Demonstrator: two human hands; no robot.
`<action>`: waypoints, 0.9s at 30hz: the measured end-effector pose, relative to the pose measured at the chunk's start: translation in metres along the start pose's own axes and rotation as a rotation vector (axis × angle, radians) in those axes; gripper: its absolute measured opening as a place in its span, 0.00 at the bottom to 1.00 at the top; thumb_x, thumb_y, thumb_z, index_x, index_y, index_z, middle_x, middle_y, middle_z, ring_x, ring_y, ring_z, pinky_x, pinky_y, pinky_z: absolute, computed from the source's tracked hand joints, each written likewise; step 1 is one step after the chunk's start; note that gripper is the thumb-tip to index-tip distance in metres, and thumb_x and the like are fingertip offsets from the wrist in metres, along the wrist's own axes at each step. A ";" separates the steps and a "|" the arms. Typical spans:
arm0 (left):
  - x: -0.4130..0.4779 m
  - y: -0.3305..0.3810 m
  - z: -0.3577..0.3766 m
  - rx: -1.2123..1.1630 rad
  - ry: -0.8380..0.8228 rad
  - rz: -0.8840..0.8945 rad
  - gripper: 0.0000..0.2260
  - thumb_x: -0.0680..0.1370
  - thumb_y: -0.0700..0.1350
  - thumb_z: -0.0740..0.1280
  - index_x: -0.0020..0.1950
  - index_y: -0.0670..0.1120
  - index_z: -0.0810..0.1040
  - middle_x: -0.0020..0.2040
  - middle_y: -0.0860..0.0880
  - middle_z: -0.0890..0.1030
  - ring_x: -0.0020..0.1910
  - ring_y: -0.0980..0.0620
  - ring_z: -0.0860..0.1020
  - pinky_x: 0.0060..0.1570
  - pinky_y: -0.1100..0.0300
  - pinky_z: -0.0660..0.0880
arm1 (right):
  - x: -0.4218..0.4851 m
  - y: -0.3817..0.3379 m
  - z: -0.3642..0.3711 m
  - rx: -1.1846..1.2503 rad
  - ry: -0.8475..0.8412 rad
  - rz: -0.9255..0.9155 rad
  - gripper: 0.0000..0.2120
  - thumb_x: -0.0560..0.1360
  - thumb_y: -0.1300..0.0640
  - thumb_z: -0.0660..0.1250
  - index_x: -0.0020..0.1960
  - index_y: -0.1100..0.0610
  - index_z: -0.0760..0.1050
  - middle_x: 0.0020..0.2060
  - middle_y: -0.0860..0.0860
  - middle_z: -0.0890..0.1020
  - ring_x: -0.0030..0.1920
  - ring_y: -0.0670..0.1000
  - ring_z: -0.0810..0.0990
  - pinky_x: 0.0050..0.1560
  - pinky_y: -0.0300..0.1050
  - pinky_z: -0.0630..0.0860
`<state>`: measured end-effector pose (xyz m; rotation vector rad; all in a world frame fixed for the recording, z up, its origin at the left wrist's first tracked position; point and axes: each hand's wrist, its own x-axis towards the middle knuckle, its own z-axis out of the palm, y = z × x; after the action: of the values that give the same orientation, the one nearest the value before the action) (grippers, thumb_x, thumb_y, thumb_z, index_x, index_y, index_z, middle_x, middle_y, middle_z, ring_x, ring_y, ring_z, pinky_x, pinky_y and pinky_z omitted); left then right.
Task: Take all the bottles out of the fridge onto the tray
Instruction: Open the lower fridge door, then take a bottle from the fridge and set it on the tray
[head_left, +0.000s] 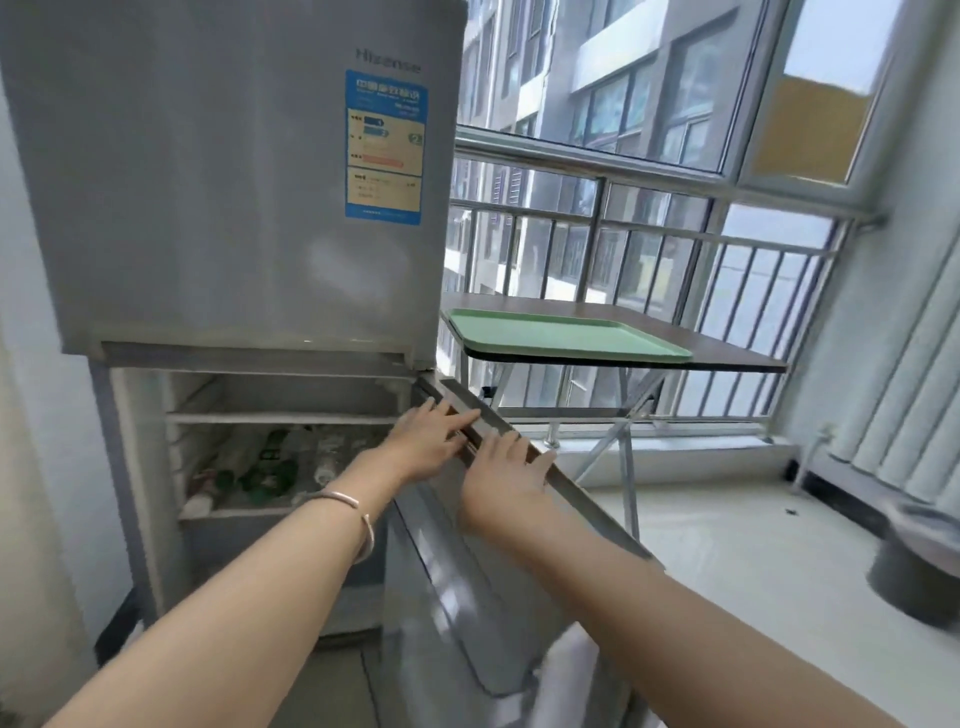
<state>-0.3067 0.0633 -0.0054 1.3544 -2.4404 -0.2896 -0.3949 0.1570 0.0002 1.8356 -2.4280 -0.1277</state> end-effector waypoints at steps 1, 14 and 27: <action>0.003 0.006 0.005 0.055 0.007 0.006 0.24 0.82 0.45 0.56 0.77 0.59 0.57 0.80 0.48 0.51 0.79 0.45 0.48 0.75 0.42 0.51 | 0.003 0.008 0.004 0.004 0.025 0.019 0.37 0.81 0.49 0.57 0.78 0.64 0.41 0.76 0.64 0.51 0.76 0.64 0.51 0.71 0.68 0.50; 0.030 0.050 0.030 0.116 -0.026 -0.075 0.26 0.83 0.46 0.52 0.79 0.59 0.47 0.81 0.51 0.46 0.79 0.48 0.48 0.74 0.38 0.51 | 0.029 0.067 0.027 0.006 0.237 0.020 0.45 0.75 0.35 0.56 0.78 0.64 0.45 0.76 0.62 0.56 0.75 0.62 0.55 0.69 0.63 0.54; -0.026 -0.093 -0.019 -0.051 0.350 -0.483 0.11 0.77 0.48 0.59 0.46 0.47 0.80 0.45 0.46 0.83 0.44 0.43 0.79 0.38 0.55 0.72 | 0.063 -0.112 0.013 0.852 0.404 -0.381 0.09 0.77 0.60 0.57 0.53 0.60 0.74 0.53 0.56 0.78 0.51 0.59 0.77 0.49 0.53 0.76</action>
<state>-0.2142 0.0364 -0.0237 1.7882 -1.7956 -0.2038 -0.3066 0.0657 -0.0250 2.2777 -1.9362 1.2924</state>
